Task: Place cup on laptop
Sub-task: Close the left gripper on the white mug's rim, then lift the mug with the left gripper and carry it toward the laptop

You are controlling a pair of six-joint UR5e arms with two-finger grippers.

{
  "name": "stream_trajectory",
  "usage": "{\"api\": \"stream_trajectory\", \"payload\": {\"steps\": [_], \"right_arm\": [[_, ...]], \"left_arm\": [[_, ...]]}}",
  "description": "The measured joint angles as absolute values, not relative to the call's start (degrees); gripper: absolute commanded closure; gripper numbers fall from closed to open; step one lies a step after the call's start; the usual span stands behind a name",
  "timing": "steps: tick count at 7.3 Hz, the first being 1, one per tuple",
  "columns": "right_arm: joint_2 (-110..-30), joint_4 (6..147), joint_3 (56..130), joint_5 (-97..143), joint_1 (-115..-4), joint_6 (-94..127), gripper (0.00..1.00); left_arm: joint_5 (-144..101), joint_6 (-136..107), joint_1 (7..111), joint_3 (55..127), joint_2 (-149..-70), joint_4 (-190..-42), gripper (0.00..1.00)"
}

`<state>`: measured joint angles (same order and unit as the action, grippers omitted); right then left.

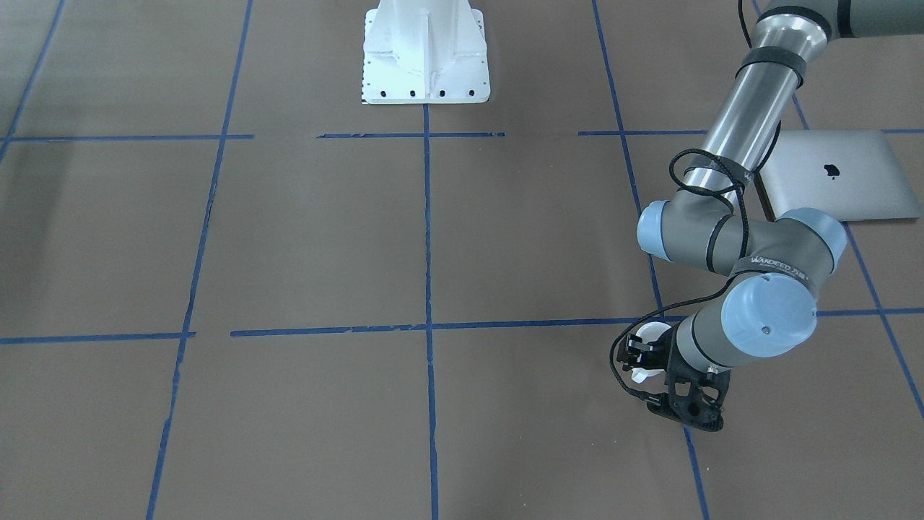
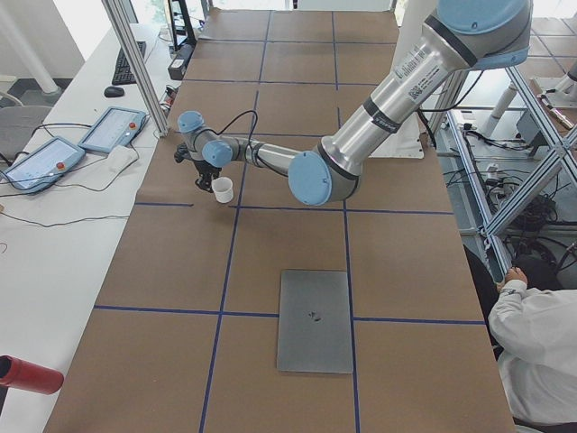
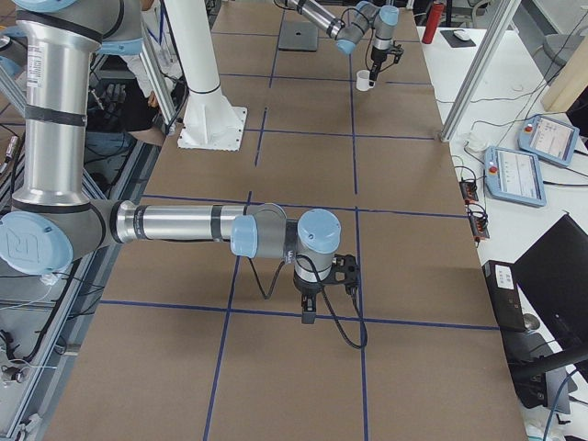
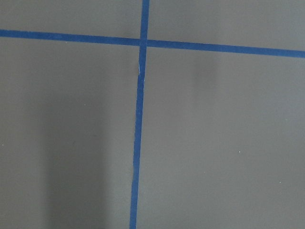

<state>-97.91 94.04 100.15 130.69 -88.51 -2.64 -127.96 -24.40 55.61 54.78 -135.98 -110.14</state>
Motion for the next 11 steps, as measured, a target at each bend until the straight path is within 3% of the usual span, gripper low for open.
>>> {"api": "stream_trajectory", "payload": {"steps": [4,6,9,11], "right_arm": [[-97.9,94.0,100.2,130.7,-88.5,-2.6,0.00],[-97.8,94.0,100.2,130.6,-88.5,-2.6,0.00],[-97.9,94.0,100.1,130.7,-88.5,-2.6,0.00],[-97.9,94.0,100.2,130.6,-88.5,-2.6,0.00]], "left_arm": [[-129.0,-26.4,57.8,56.1,-135.7,-106.7,1.00],[-130.8,-26.1,62.8,65.5,-131.0,-96.9,1.00],[-133.1,-24.3,68.3,85.7,-110.4,-90.8,1.00],[-134.5,-17.6,69.3,94.2,-94.0,-92.2,1.00]]}}
